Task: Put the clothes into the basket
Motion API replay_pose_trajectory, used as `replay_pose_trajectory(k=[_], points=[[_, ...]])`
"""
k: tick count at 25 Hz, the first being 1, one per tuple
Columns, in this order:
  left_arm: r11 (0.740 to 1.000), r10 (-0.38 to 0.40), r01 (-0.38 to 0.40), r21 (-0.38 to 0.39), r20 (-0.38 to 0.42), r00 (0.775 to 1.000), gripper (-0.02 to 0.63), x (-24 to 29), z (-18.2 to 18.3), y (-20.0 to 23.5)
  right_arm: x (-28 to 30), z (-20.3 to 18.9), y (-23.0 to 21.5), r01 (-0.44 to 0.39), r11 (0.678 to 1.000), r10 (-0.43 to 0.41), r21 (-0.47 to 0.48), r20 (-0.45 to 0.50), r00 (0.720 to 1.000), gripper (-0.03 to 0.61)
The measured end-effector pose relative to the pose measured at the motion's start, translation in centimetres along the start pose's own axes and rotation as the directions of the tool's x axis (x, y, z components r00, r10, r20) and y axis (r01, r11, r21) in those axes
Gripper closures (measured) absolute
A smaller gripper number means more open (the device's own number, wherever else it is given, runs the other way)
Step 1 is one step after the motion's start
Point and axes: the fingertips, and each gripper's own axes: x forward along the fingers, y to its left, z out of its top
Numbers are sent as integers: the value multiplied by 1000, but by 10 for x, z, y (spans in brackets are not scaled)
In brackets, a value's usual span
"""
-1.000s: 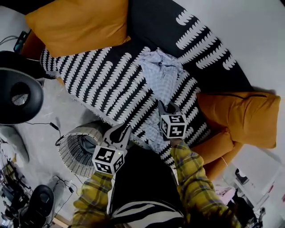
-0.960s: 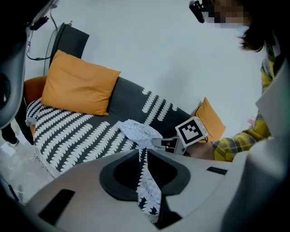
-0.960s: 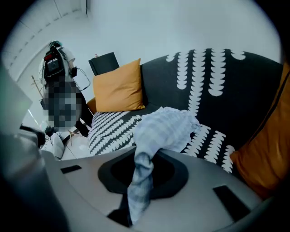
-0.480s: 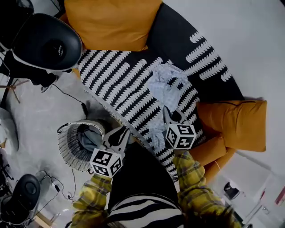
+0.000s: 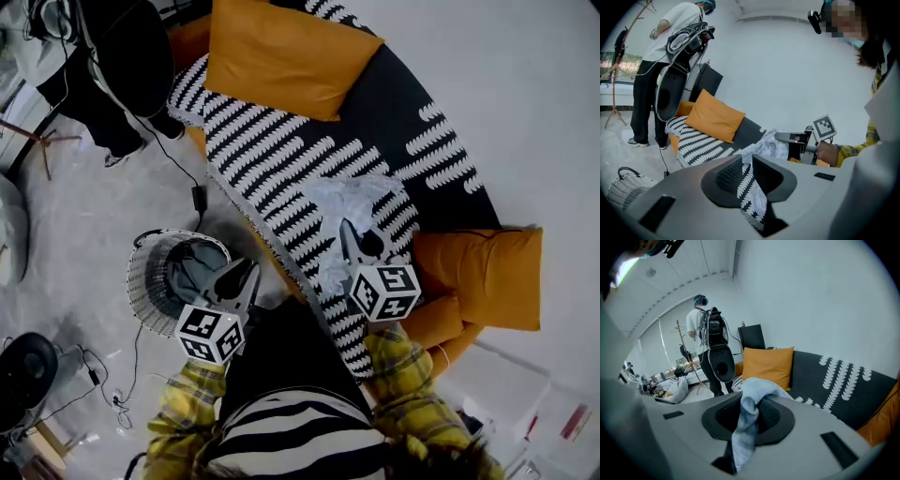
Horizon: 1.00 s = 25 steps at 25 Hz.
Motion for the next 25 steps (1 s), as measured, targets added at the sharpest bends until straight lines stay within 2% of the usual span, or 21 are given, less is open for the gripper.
replay_pose_trajectory(k=[8, 15, 20, 25], points=[[997, 73, -70, -25, 97, 993, 554, -66, 18, 29, -17, 61, 82, -124, 988, 132, -92, 90, 987, 506], [985, 166, -158, -63, 159, 973, 554, -117, 24, 54, -24, 95, 157, -256, 950, 279, -179, 121, 953, 506], [968, 248, -232, -99, 205, 947, 554, -157, 28, 73, -26, 109, 214, -356, 906, 390, -228, 123, 912, 506], [937, 343, -312, -158, 239, 908, 554, -194, 27, 88, -27, 122, 273, -471, 840, 513, -269, 110, 852, 506]])
